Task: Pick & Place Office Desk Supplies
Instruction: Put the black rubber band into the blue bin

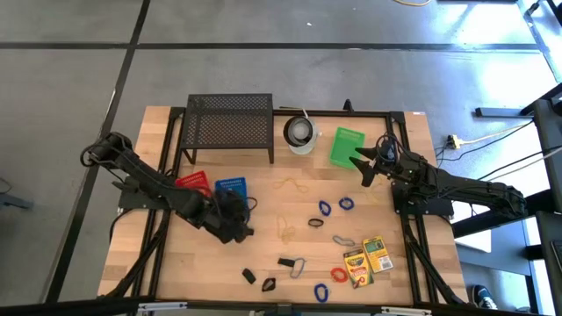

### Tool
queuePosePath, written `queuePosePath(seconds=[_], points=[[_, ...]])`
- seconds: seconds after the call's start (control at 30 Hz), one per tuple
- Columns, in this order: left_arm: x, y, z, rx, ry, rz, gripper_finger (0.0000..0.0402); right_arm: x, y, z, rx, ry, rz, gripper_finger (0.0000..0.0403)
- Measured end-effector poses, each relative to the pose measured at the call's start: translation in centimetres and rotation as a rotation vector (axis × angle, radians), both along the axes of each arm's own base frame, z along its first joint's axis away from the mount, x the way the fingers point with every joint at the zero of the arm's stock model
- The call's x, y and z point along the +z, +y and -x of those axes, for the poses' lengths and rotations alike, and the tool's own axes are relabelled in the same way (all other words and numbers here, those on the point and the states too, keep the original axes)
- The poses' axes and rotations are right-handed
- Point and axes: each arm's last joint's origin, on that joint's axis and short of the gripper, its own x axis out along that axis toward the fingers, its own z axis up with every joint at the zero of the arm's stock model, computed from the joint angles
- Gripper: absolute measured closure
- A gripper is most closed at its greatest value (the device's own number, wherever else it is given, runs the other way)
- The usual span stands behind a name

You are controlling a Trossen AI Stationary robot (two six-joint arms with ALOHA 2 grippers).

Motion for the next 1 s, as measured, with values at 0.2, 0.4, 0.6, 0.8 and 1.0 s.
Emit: queuePosePath(seconds=[0.2, 0.4, 0.6, 0.8, 1.0], points=[[-0.6, -1.3, -1.8, -0.128, -0.06, 0.066, 0.0259, 0.0, 0.0, 0.0, 0.0, 0.0, 0.0, 0.0166], [-2.6, -2.9, -3.2, -0.296, -0.029, 0.169, 0.0236, 0.0, 0.0, 0.0, 0.0, 0.0, 0.0, 0.0166], [-4.1, -6.0, -2.8, -0.494, 0.027, 0.317, 0.0235, 0.0, 0.0, 0.0, 0.0, 0.0, 0.0, 0.0166], [-5.4, -8.4, -2.1, -0.622, 0.04, 0.314, 0.0236, 0.0, 0.0, 0.0, 0.0, 0.0, 0.0, 0.0166], [-5.7, -8.5, -2.2, -0.735, 0.009, 0.149, 0.0237, 0.0, 0.0, 0.0, 0.0, 0.0, 0.0, 0.0165]])
